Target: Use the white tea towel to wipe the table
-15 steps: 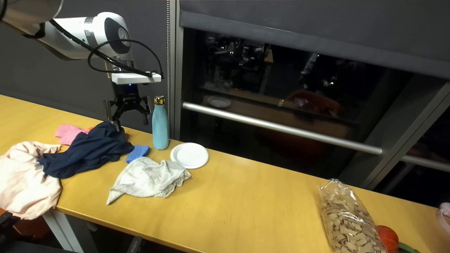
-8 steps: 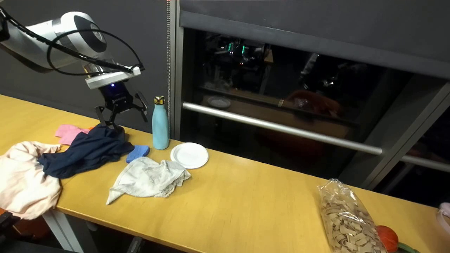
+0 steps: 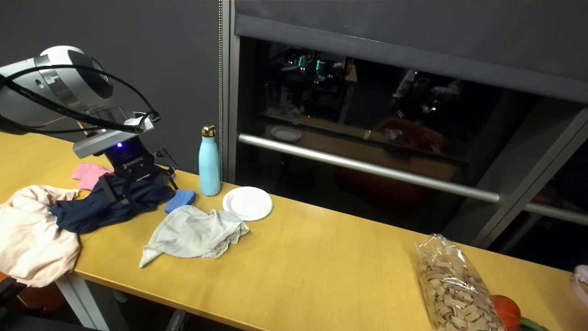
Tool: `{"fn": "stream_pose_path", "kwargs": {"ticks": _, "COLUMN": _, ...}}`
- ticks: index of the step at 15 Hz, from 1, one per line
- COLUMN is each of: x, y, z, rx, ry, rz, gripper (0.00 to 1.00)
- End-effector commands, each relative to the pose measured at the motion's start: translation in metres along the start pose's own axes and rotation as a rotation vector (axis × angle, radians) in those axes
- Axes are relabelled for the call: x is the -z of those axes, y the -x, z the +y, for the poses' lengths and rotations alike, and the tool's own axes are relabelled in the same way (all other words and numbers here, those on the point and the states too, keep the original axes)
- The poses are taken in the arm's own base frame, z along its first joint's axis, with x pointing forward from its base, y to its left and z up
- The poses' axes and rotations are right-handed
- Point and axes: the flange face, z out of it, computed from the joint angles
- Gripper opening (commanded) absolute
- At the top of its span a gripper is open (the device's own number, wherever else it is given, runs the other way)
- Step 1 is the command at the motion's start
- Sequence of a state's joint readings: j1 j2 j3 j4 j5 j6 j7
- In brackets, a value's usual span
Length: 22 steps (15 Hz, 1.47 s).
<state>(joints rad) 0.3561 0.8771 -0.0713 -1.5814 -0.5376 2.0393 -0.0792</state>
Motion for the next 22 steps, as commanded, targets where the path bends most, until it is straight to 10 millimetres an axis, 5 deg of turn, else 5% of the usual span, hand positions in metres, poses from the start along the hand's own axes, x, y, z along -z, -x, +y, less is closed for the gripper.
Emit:
{"fn": "stream_pose_path", "kwargs": {"ticks": 1, "x": -0.001, "y": 0.002, "z": 0.0, "rx": 0.0, "ry": -0.007, "rz": 0.002, "gripper": 1.0}}
{"fn": "stream_pose_path", "kwargs": {"ticks": 5, "x": 0.008, "y": 0.021, "z": -0.009, "rx": 0.048, "ry": 0.075, "rz": 0.033, "gripper": 1.0}}
{"fn": "stream_pose_path", "kwargs": {"ticks": 11, "x": -0.027, "y": 0.077, "z": -0.022, "rx": 0.084, "ry": 0.21, "rz": 0.156, "gripper": 1.0}}
{"fn": "stream_pose_path", "kwargs": {"ticks": 14, "x": -0.067, "y": 0.096, "z": -0.003, "rx": 0.076, "ry": 0.217, "rz": 0.187, "gripper": 1.0}}
{"fn": "stream_pose_path", "kwargs": {"ticks": 18, "x": -0.12, "y": 0.095, "z": 0.032, "rx": 0.025, "ry": 0.178, "rz": 0.176, "gripper": 1.0}}
{"fn": "stream_pose_path", "kwargs": {"ticks": 22, "x": -0.126, "y": 0.084, "z": 0.049, "rx": -0.014, "ry": 0.147, "rz": 0.21, "gripper": 1.0}}
